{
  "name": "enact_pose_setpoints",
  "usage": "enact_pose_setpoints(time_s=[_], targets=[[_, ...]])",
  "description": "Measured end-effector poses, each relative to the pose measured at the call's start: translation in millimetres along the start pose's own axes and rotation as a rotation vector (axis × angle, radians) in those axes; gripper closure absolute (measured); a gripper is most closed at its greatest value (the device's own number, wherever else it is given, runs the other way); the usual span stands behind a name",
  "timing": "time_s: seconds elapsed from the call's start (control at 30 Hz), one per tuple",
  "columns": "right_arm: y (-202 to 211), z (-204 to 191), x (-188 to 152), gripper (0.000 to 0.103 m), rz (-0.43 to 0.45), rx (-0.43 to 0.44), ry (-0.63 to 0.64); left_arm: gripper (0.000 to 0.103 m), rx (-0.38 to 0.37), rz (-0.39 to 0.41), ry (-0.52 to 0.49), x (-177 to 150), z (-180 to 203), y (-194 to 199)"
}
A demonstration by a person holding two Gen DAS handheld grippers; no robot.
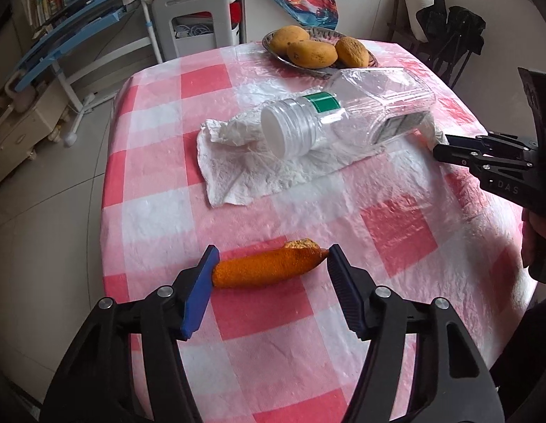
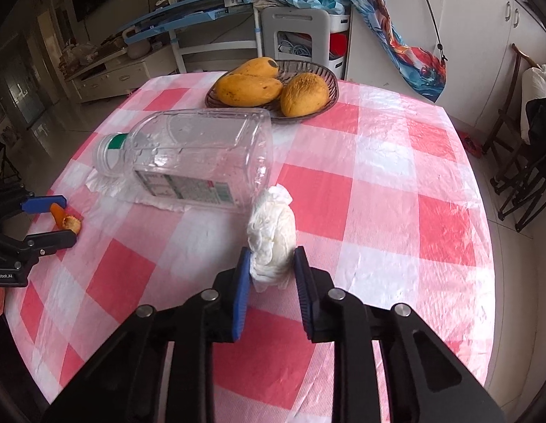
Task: Collect trash
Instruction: 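Grasp the carrot-like orange peel with the left tool while the right tool grasps the small white tissue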
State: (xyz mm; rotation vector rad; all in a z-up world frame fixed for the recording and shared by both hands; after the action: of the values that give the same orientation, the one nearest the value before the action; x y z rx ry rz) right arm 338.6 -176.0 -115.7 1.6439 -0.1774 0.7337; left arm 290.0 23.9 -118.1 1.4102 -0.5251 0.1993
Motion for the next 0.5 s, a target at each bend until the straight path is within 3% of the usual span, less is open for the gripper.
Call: enact_pose_setpoints(time_s=[0.3, 0.5], targets=[[33, -17, -9, 0.08, 0.044, 0.085, -0.028, 0.043, -0.044, 0.074, 0.095, -27, 17, 33], [62, -31, -18, 0.08, 0.085, 0.124, -0.02, 0.043, -0.033, 0.147, 0.109, -53, 38, 58]])
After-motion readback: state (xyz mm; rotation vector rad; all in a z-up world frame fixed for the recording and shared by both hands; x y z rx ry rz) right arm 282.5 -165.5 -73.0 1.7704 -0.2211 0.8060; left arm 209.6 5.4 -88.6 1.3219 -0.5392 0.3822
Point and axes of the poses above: each gripper's, at about its wrist camera, not at the fingertips, and y roughly against the way its jaws point, z to its right, x to its top, the point moved 10 cm from there along -y, roughly the way its jaws point, and after that the axes turned 3 degrees about -x, right-handed, at the moved point
